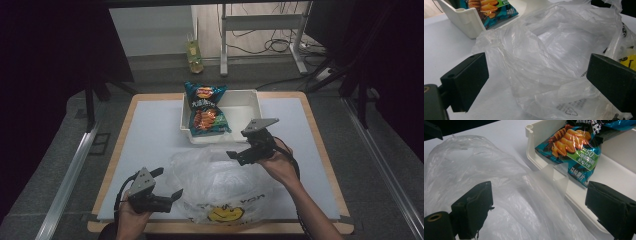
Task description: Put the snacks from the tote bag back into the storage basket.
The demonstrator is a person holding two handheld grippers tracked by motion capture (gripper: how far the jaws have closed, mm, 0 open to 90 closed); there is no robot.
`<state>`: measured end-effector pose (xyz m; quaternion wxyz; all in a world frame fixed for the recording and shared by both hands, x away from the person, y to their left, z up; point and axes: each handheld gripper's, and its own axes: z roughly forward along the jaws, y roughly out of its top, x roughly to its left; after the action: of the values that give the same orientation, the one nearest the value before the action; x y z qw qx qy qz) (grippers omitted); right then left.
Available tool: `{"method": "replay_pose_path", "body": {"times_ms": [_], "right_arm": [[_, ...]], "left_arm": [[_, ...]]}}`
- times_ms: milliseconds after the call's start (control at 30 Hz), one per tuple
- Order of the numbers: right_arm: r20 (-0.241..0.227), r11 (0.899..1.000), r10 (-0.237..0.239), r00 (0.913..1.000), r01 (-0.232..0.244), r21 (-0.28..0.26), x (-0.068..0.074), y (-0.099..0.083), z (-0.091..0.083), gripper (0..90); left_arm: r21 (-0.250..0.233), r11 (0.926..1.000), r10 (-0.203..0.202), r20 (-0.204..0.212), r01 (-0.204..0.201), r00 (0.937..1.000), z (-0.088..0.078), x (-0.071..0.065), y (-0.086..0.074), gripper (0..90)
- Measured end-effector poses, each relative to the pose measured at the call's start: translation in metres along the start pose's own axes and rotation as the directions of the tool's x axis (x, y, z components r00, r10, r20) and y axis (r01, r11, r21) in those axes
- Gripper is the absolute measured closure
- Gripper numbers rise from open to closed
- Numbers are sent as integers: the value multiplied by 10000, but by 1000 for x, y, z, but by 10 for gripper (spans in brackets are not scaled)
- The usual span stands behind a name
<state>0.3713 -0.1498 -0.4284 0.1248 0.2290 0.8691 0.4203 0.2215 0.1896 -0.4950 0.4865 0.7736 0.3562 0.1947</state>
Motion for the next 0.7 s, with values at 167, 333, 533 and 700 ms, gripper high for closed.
{"method": "replay_pose_path", "body": {"times_ms": [167, 333, 533, 700], "right_arm": [[101, 10000, 48, 9999, -48, 19, 3, -6, -10, 80], [196, 10000, 77, 9998, -78, 21, 6, -13, -19, 79], [203, 9996, 278, 9994, -279, 54, 7, -24, -28, 50], [370, 9994, 331, 9988, -335, 94, 9, -32, -35, 26]], "left_arm": [[121, 9999, -91, -53, 92, 9999, 0, 2, -1, 38], [180, 9997, -131, -110, 133, 9999, 0, 3, -1, 38], [164, 9996, -220, -173, 223, 9996, 0, 4, -1, 35], [237, 9993, -293, -158, 297, 9994, 1, 5, -2, 30]]}}
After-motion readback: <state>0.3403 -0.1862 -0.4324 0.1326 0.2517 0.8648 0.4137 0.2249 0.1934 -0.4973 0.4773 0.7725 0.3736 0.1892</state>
